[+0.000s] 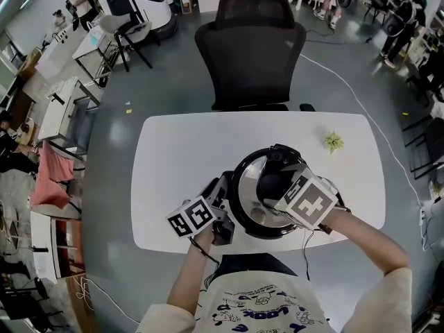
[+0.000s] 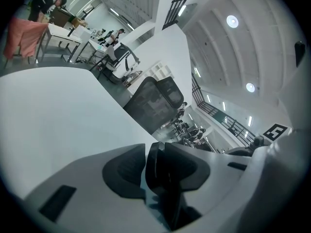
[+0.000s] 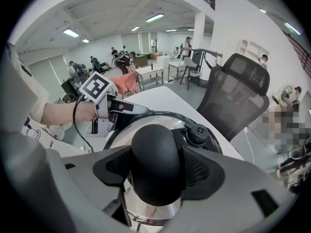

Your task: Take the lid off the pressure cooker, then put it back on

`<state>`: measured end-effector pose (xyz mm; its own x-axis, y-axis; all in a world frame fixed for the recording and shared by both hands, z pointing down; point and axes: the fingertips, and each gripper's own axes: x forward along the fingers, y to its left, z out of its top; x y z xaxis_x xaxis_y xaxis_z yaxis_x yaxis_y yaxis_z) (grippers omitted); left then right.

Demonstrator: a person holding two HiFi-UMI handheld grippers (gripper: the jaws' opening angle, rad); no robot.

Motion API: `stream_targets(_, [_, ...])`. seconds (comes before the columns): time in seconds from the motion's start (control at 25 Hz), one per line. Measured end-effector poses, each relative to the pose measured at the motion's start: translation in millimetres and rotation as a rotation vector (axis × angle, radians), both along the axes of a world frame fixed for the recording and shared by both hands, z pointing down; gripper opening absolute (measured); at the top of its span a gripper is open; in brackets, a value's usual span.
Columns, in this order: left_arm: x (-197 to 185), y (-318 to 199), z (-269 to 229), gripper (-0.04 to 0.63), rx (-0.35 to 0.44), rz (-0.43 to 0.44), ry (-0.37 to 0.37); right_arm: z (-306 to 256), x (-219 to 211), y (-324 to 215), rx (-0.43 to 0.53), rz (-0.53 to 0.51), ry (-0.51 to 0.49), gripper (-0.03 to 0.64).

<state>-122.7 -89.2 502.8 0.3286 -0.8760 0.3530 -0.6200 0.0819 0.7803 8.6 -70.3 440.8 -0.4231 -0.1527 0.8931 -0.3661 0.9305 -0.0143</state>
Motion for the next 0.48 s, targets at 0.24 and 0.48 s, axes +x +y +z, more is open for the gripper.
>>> stream_targets(0.24, [-0.2, 0.7, -1.1, 0.123, 0.002, 0.003, 0.006, -1.3, 0.9, -2.5, 0.016, 0.098, -0.014, 0.319])
stream_targets(0.48, [-0.4, 0.9, -1.3, 0.123, -0.001, -0.002, 0.003, -1.6, 2.5, -6.2, 0.030, 0.183, -0.022, 0.321])
